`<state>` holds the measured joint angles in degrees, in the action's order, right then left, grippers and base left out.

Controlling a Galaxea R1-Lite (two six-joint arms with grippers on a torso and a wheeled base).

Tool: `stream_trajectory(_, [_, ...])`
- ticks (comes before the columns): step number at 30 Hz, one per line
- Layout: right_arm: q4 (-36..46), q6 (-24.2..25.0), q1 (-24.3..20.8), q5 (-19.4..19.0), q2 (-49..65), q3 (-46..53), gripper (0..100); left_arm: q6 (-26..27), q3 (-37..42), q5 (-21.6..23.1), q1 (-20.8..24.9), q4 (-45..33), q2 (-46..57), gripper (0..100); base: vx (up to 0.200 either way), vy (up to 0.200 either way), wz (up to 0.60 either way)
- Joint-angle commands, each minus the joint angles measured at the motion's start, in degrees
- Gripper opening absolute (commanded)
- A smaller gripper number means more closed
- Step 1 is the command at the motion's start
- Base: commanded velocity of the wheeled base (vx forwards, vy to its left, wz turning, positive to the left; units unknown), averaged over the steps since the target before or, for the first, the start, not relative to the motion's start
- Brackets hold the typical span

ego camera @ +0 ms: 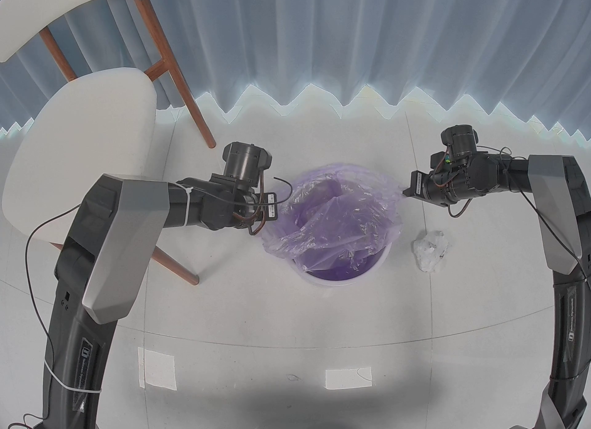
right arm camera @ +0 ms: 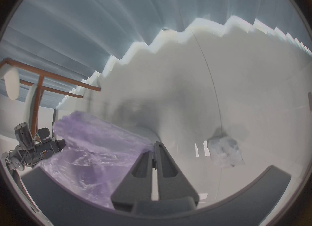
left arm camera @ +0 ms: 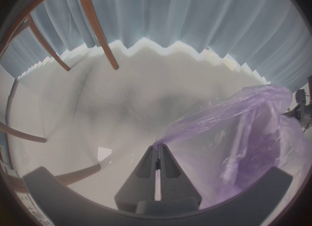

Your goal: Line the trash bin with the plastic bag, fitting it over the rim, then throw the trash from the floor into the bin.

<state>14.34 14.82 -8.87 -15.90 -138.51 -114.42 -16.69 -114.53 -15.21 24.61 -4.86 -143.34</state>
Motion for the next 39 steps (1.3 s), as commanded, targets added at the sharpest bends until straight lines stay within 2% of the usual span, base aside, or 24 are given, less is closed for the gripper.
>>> stream_trajectory(1, [3.2, 0.1, -0.4, 1.7, -4.4, -0.2, 0, 0.0, -0.1, -0.2, -1.0, -4.0, -3.8, 0, 0.0, 0.0, 0.0])
stream_trajectory(8, [10.9, 0.6, -0.3, 2.4, -5.9, -0.2, 0, -0.5, -0.1, -0.2, -1.1, -9.6, -5.7, 0, 0.0, 0.0, 0.0])
stream_trajectory(17, [10.8, 1.6, -0.4, 2.1, -4.6, -0.2, 0, -0.5, -0.1, -0.2, 1.3, -9.7, -6.2, 0, 0.0, 0.0, 0.0])
stream_trajectory(22, [11.2, 5.1, -0.4, 2.4, -2.8, -0.2, 0, -0.8, -0.1, -0.5, 3.3, -10.4, -8.2, 0, 0.0, 0.0, 0.0])
stream_trajectory(29, [16.3, 5.7, -0.4, 1.9, 1.8, -0.2, 0, -0.5, -0.1, -0.6, 5.1, -21.6, -8.6, 0, 0.0, 0.0, 0.0])
stream_trajectory(30, [17.7, 5.8, -0.5, 1.3, 3.2, -0.2, 100, -0.4, -0.1, -0.6, 5.1, -24.9, -9.8, 0, 0.0, 0.0, 0.0])
stream_trajectory(32, [18.4, 6.2, -0.5, 1.0, 3.9, -0.2, 100, -0.4, -0.1, -0.7, 5.1, -26.4, -9.9, 0, 0.0, 0.0, 0.0])
stream_trajectory(33, [18.6, 7.7, -1.0, 0.9, 5.3, -0.2, 100, -0.4, -0.1, -1.0, 5.0, -26.4, -8.9, 100, 0.0, 0.0, 0.0])
stream_trajectory(39, [19.9, 10.1, -1.4, 1.0, 9.5, -0.2, 100, -0.4, -0.1, -1.2, 5.1, -25.9, -4.4, 100, 0.0, 0.0, 0.0])
